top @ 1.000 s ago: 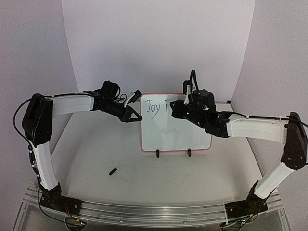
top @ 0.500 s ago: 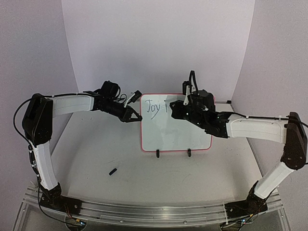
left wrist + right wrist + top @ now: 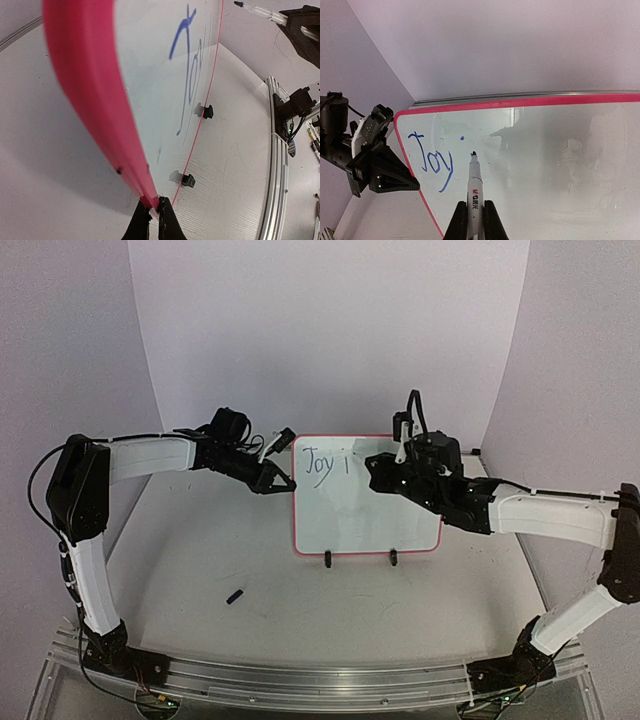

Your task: Write a sentence on the whiteboard

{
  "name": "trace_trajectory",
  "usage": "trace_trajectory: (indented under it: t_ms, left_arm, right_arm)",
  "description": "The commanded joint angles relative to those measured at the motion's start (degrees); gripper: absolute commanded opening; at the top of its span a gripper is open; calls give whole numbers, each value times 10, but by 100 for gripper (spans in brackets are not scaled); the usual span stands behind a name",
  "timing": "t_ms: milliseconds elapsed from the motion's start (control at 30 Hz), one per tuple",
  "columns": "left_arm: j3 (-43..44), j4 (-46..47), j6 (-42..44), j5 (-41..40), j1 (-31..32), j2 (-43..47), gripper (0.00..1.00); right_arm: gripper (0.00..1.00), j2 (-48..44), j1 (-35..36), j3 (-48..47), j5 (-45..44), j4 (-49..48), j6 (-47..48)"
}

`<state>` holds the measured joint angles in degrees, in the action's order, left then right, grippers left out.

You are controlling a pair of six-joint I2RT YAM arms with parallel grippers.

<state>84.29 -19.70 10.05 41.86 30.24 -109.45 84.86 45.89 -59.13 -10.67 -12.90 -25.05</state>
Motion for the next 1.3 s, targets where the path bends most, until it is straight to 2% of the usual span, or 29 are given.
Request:
trace_trajectory:
  t_ms: [0, 667, 1267]
  left_arm:
    - [5, -42, 33, -34, 11, 1, 0]
    - [7, -44, 35, -36, 11, 0, 0]
    - [7, -46, 36, -37, 12, 1, 0]
  right_arm:
    - [0, -1, -3, 13, -1, 8, -13]
    - [0, 32, -3, -6, 11, 11, -18]
    - [0, 41, -3, -46, -28, 17, -5]
